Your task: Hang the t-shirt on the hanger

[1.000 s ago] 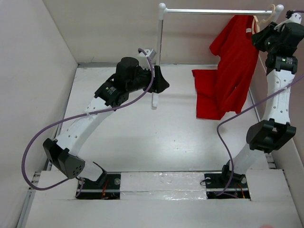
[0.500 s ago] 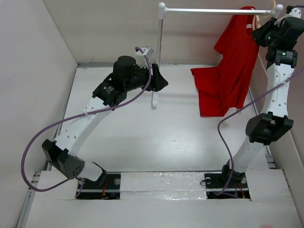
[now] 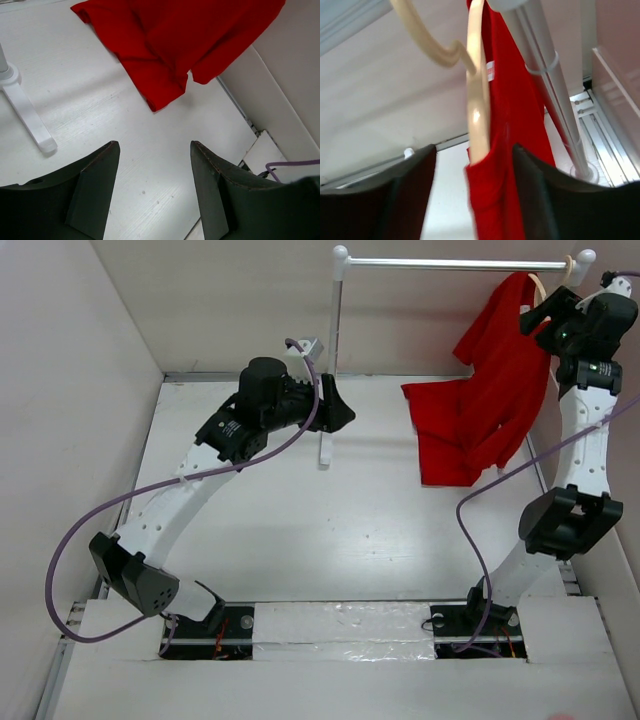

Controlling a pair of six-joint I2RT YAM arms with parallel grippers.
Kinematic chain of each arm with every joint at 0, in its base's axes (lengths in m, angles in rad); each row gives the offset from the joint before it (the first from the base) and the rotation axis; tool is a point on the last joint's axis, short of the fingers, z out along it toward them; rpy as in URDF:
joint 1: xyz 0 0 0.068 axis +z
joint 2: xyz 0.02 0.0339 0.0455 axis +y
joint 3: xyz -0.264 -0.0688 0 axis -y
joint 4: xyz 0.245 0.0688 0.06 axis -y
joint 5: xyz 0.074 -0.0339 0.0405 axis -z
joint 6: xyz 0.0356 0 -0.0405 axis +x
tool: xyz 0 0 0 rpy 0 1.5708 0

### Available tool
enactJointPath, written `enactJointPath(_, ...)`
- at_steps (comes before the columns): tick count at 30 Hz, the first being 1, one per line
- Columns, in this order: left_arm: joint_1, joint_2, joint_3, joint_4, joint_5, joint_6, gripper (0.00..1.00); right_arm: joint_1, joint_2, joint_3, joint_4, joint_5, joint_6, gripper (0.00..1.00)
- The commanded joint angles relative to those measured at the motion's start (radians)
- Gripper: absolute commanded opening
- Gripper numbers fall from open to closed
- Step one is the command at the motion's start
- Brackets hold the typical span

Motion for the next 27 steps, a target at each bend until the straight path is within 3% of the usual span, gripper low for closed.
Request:
enactJointPath(1,0.009,0.003,0.054,-0.002,-0.012,0.017,0.55,-0.010,-0.089,0.006,0.075,0.023,0.047,0.82)
enactJointPath(2,0.020,0.006,0.063,-0.019,-0.015,0.020,0.56,-0.010,-0.101,0.013,0.060,0.033,0.054,0.86)
enactJointPath(4,0.037,0.003,0.080,-0.027,-0.020,0.019,0.57,-0.010,-0.144,0.027,0.048,0.051,0.076,0.85)
enactJointPath(5,0.052,0.000,0.087,-0.028,-0.021,0.017,0.57,-0.010,-0.162,0.018,0.054,0.051,0.083,1.00)
enactJointPath(7,0.064,-0.006,0.109,-0.034,-0.038,0.012,0.57,-0.010,-0.239,-0.012,0.068,0.050,0.109,1.00)
enactJointPath(12,0.074,-0.038,0.137,-0.036,-0.121,-0.001,0.57,0.054,-0.469,-0.317,0.187,-0.045,0.176,1.00)
enactJointPath(15,0.074,-0.081,0.141,-0.036,-0.194,-0.024,0.57,0.135,-0.642,-0.565,0.333,-0.145,0.242,1.00)
enactJointPath(19,0.074,-0.181,0.062,-0.007,-0.302,-0.046,0.60,0.298,-0.786,-0.770,0.425,-0.240,0.325,1.00)
enactJointPath(24,0.074,-0.342,-0.104,0.033,-0.411,-0.078,0.63,0.459,-0.947,-0.893,0.247,-0.207,0.291,1.00)
enactJointPath(27,0.074,-0.391,-0.179,0.025,-0.394,-0.101,0.61,0.478,-1.012,-0.950,0.151,-0.132,0.267,1.00)
